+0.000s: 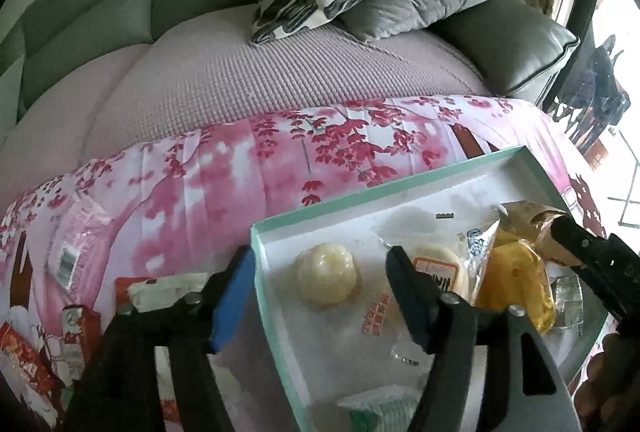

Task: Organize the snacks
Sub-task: 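Carry the bun and beige bag over the tray and open both grippers, then move both tools back from the tray to the snack pile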

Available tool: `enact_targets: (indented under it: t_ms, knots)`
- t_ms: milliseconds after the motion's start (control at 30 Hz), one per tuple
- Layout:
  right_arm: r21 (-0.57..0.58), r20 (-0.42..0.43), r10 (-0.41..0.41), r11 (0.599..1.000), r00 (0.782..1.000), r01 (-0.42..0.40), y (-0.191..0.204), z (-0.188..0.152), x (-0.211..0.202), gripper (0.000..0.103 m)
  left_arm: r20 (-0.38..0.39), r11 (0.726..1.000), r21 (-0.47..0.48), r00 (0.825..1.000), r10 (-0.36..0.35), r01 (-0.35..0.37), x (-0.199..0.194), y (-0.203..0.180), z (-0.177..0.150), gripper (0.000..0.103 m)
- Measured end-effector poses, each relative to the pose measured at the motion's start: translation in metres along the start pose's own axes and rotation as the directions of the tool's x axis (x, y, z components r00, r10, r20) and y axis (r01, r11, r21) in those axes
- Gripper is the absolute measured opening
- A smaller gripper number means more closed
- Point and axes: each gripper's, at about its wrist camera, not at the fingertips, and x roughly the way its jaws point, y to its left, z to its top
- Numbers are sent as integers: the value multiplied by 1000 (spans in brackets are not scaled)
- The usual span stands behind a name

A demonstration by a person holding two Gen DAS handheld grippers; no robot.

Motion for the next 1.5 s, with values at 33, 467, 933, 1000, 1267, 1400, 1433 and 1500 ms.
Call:
enact_targets:
  t_ms: [33,467,933,1000,1267,1400,1433,1500]
  knots:
    - [-3,1,-2,1000,1000,2,1,0,-1,84,0,1000,-10,1000,6,-6,-2,2,-1,77]
    - [-83,21,-19,996,1000,21,15,-10,-18,103,13,977,-196,996,87,-82,-36,36,-30,100]
    - [-126,-21,-6,992,1000,4,31,-36,-31,103,26,924,-357,987,158,-138,-73,96,-77,103]
    - [-135,-26,-2,991,1000,-2,35,-39,-33,103,26,915,-378,986,164,-143,-78,104,-83,103]
    - [-207,-39,42,977,998,-49,65,-58,-50,103,11,885,-435,982,189,-166,-98,128,-104,103]
    - [-277,-69,87,955,994,-103,93,-76,-61,103,14,874,-449,977,215,-186,-108,139,-112,103]
    - [-305,-83,100,945,992,-120,103,-82,-63,103,17,870,-461,978,207,-176,-111,143,-114,103]
    - [-354,-103,116,924,988,-145,119,-94,-67,103,23,859,-487,981,193,-157,-116,154,-117,103]
